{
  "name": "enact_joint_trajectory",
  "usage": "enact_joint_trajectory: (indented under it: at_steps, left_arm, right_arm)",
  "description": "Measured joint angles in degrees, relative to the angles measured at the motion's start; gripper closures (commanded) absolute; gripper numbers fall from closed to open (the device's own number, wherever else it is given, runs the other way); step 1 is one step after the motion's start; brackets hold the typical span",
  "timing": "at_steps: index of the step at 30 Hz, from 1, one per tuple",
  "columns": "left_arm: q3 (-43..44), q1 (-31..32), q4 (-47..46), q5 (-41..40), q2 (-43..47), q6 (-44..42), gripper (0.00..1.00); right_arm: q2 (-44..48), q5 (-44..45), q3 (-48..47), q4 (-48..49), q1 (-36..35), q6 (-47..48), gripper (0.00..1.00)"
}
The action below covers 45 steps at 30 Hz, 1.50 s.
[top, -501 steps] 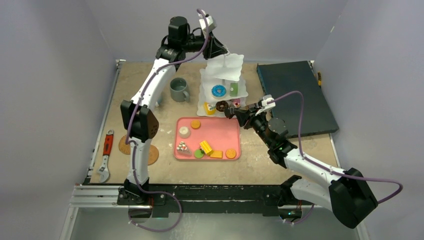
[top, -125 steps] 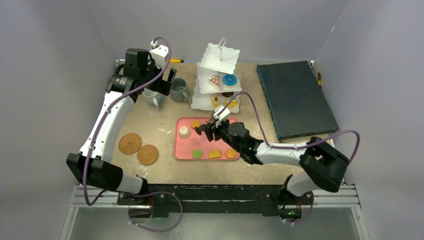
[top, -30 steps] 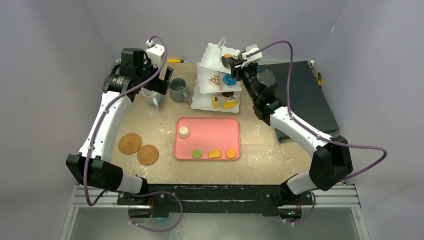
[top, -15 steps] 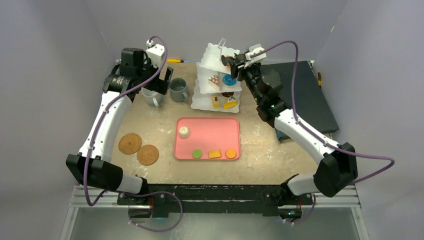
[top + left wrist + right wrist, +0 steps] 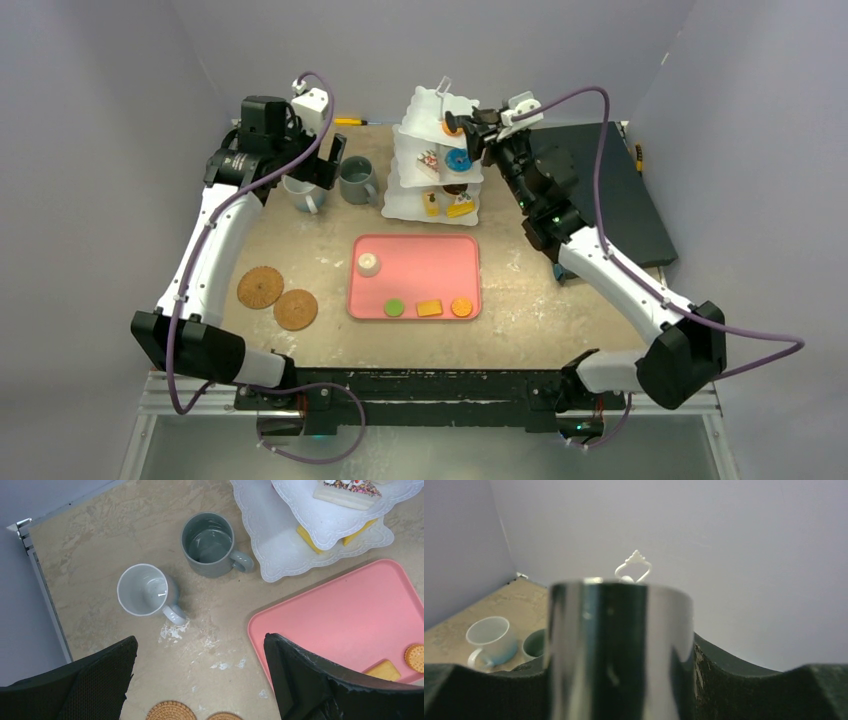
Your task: Serve the afternoon tea
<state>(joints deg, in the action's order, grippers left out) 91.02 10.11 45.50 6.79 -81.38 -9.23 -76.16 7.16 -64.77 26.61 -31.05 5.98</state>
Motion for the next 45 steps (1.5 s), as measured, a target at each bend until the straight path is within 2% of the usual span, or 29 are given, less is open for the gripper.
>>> enact_joint_trajectory:
  at_steps: [5,14,25,36,45]
  left_arm:
    - [0.0,0.0,0.0,0.0,0.2,0.0,0.03]
    - [0.0,0.0,0.0,0.0,0.4,0.0,0.03]
    - [0.0,0.0,0.0,0.1,0.6,0.0,0.03]
    - [0.0,0.0,0.0,0.1,1.1,0.0,0.03]
    - [0.0,0.0,0.0,0.1,1.1,0.0,0.03]
  right_arm:
    - [4.7,-0.9,3.8,-2.6,-2.4,-0.2,0.43]
    - [10.7,1.4,16.2,-6.1,-16.5,-3.3,0.44]
    - [9.7,5.4,25.9,-7.1,-30.1,-11.7,0.42]
    - [2.9,8.0,27.2,-4.6,-37.5,-14.4,0.42]
    - [0.2,10.5,27.8,-1.9,-38.0,-14.8,0.42]
